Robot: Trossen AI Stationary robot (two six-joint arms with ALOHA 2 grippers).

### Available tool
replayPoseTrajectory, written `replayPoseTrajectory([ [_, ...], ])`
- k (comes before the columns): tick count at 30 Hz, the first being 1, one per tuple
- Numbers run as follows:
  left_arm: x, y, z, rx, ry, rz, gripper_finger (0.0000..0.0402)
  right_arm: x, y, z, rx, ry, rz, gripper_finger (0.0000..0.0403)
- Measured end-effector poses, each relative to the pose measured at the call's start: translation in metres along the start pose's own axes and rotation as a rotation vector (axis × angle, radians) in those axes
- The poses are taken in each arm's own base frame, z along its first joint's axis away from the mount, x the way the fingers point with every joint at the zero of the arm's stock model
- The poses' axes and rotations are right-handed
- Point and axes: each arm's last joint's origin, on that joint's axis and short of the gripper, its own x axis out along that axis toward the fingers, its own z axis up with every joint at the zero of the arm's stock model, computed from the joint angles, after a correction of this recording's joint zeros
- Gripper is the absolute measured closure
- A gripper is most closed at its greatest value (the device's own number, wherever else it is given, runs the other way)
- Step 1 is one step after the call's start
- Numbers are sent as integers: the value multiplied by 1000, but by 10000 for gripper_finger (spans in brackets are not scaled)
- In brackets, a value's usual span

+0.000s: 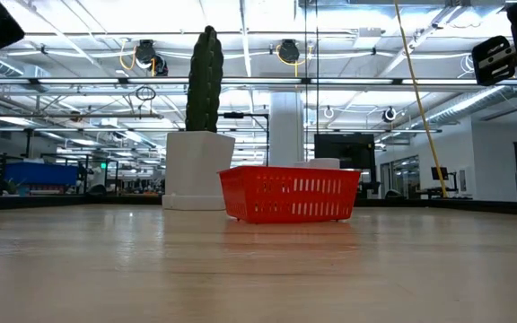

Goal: Pick and place pill bottles into a basket
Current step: Put the white medicine bottle into the red bin

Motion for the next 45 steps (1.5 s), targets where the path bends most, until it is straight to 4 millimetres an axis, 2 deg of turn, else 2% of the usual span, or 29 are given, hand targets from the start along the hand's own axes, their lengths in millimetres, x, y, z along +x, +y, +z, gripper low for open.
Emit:
replayPoseTrajectory([
  [5, 8, -7, -13, 40, 20, 22, 113, 0, 0, 0, 0, 0, 0, 403],
  [12, 36, -8, -23, 55, 60, 80, 112, 0, 0, 0, 0, 0, 0, 403],
  [25, 39, -7, -24, 37, 72, 87, 114, 0, 0, 0, 0, -1, 0, 403],
  [30, 41, -4, -20, 25, 68, 98, 146, 0, 0, 0, 0, -1, 0, 403],
  [38, 43, -1, -17, 13, 99, 80, 237, 0, 0, 0, 0, -1, 0, 403],
  [45, 46, 4, -11, 81, 53, 127, 239, 0, 0, 0, 0, -1, 0, 403],
])
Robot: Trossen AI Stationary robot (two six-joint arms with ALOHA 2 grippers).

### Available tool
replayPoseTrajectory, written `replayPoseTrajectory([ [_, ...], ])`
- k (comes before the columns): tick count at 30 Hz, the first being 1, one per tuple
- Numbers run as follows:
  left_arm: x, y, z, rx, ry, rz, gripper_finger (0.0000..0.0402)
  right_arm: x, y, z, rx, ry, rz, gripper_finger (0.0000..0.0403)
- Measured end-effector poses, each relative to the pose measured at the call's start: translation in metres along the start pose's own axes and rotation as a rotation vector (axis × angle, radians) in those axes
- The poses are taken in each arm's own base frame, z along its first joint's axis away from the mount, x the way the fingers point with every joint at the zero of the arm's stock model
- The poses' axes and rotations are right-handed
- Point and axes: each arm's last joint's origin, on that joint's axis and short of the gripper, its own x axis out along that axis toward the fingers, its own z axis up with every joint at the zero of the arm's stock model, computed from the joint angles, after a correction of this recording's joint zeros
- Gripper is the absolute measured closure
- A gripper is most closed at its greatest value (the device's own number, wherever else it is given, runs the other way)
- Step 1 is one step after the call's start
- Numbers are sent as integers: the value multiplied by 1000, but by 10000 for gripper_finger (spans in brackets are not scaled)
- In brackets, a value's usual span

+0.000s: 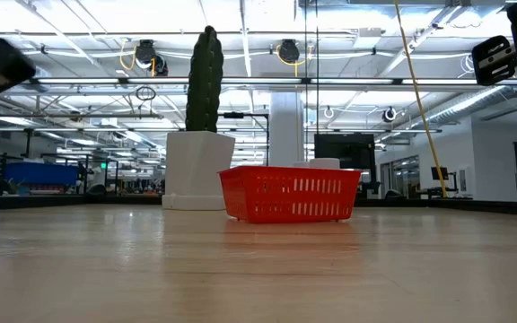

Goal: Pick and place pill bottles into a basket
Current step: Put the white medicine bottle into the red bin

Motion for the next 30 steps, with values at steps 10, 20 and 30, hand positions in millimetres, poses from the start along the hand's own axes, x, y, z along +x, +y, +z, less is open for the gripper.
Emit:
replayPoseTrajectory([
  [10, 20, 37, 42, 84, -39, 46, 231, 0, 0, 0, 0, 0, 0, 403],
  [20, 13, 66, 104, 183, -53, -2, 234, 0, 0, 0, 0, 0, 0, 403],
  [30, -14, 107, 171, 252, -141, 64, 237, 0, 0, 0, 0, 0, 0, 403],
])
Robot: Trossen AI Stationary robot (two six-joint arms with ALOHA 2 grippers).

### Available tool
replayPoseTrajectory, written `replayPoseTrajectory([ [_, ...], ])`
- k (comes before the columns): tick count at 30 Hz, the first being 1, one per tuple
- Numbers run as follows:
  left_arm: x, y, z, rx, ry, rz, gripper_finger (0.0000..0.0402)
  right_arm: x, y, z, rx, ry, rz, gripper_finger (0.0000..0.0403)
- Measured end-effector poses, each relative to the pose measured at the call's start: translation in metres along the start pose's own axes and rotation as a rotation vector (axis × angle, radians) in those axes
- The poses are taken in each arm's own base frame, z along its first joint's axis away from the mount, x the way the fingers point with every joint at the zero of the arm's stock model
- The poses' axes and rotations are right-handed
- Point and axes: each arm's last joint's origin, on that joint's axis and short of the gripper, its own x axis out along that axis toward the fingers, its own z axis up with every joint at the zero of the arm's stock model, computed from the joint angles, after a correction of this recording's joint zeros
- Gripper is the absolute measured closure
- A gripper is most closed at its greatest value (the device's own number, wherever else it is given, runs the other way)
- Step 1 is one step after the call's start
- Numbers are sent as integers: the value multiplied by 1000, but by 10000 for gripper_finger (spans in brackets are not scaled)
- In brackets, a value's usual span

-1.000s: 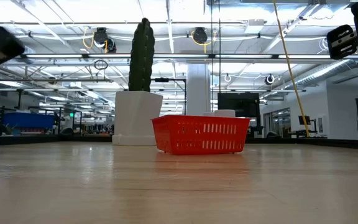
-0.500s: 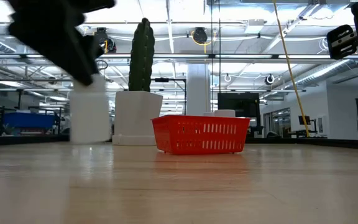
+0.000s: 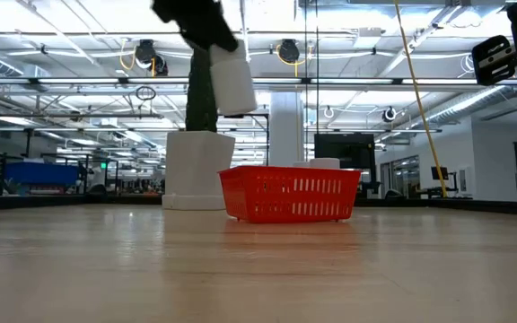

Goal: Pick and place pill bottles into a basket
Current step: Put the white medicine bottle into the red bin

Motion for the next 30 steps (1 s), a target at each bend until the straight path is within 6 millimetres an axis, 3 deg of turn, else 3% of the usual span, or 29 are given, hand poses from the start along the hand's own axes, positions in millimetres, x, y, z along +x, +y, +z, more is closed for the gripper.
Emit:
replayPoseTrajectory([
  [7, 6, 49, 3, -58, -11, 0, 233, 0, 0, 0, 0, 0, 0, 403],
  [12, 15, 71, 2, -92, -19, -26, 237, 0, 0, 0, 0, 0, 0, 403],
  [19, 50, 80, -6, -100, 21, -88, 234, 0, 0, 0, 0, 0, 0, 403],
  [30, 88, 82, -19, -97, 84, -77, 233, 0, 0, 0, 0, -1, 0, 403],
])
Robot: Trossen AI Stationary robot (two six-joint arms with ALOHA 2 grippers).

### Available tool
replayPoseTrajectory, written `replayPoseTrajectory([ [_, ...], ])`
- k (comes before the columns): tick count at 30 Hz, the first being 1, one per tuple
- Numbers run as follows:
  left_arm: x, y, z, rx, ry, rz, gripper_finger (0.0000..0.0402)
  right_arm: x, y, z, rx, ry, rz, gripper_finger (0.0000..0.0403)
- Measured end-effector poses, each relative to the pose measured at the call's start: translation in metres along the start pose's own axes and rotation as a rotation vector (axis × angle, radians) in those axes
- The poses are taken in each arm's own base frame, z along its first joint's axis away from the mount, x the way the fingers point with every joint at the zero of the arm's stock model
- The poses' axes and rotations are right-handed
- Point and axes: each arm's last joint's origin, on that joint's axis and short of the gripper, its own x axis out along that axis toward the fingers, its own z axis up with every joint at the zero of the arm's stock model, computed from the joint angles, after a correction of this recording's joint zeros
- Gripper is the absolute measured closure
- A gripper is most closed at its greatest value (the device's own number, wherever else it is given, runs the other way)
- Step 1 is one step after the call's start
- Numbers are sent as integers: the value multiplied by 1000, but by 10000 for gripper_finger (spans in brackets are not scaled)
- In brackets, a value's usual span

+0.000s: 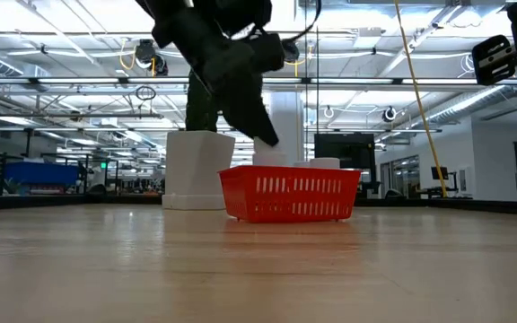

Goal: Pick and place pill bottles into a basket
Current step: Put the white medicine bottle into the red bin

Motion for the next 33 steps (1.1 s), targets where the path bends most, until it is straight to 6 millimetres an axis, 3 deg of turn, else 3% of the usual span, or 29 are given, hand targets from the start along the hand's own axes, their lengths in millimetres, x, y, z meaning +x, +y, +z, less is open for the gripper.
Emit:
replayPoseTrajectory([
  [12, 4, 2, 2, 24, -26, 39, 230, 0, 0, 0, 0, 1, 0, 403],
  [23, 27, 4, -8, 19, 25, 32, 225, 0, 0, 0, 0, 1, 0, 403],
  [33, 29, 12, -9, 2, 28, 23, 227, 0, 0, 0, 0, 0, -1, 403],
])
